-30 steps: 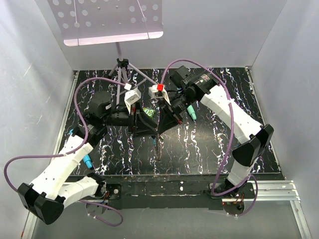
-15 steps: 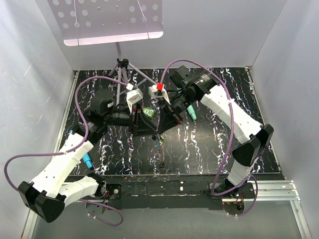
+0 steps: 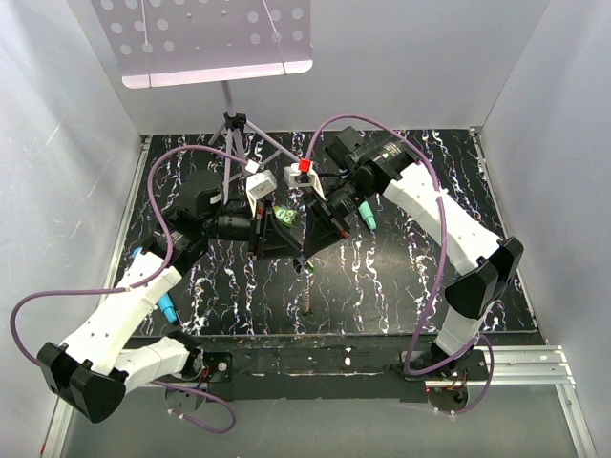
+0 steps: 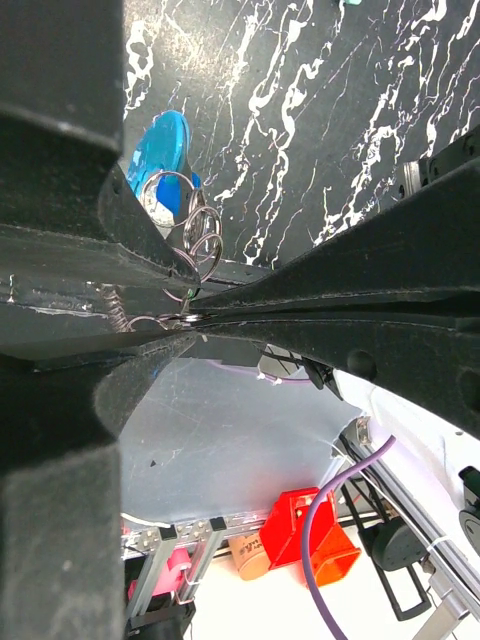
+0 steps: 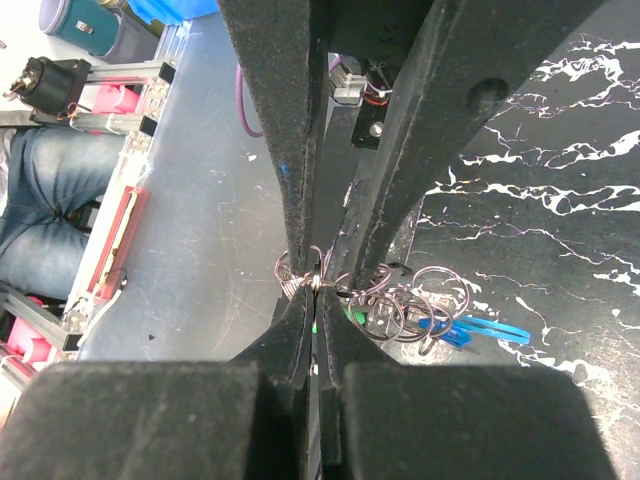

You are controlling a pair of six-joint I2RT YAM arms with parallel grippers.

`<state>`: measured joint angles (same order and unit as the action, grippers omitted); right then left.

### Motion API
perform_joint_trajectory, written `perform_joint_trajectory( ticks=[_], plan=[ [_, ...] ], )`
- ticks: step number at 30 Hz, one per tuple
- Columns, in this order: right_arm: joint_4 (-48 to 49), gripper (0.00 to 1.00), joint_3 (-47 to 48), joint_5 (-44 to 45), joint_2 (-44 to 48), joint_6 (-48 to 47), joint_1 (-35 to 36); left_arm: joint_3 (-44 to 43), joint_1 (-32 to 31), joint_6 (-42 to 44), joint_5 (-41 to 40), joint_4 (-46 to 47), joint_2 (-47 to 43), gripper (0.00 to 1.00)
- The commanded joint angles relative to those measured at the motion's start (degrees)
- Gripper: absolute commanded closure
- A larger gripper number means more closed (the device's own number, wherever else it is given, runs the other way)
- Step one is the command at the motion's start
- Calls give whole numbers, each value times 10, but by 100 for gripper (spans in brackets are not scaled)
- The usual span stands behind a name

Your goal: Put the keys on the keyring

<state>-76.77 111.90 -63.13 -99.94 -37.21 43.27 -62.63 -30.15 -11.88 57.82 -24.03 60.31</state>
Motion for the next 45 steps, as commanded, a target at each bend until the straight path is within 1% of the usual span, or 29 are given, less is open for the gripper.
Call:
perform_joint_trajectory(
  ticks=[1,15,27,31,33,34,37,40,41,42,44,45],
  plan=[
    [-72,99,3,-23,-1,10,3,-22,-3,11,-3,-8,-5,78],
    [-66,99,3,-24,-2,19,2,-17,-12,12,-1,-7,-3,79],
    [-65,99,1,-23,-1,21,2,-21,-18,30,-10,-31,2,80],
    [-65,99,1,-23,-3,22,2,-23,-18,32,-10,-32,4,88],
    [-64,99,-1,-24,-2,22,2,-28,-18,31,-10,-33,4,98],
    [-65,99,-1,-24,-1,22,2,-28,-18,31,-11,-33,4,100],
    [-62,99,-4,-23,1,21,2,-27,-18,25,-14,-23,0,100],
    [-58,99,-5,-21,4,25,2,-9,-18,-2,-23,18,-18,100],
    [-56,98,-5,-21,5,29,2,-1,-18,-15,-27,38,-26,100],
    [-52,91,-5,-20,8,32,1,10,-18,-27,-30,59,-35,100],
    [-53,71,3,-23,13,35,-2,38,-18,-59,-36,106,-53,100],
    [-55,63,9,-24,18,37,-7,54,-18,-70,-40,133,-65,100]
  ],
)
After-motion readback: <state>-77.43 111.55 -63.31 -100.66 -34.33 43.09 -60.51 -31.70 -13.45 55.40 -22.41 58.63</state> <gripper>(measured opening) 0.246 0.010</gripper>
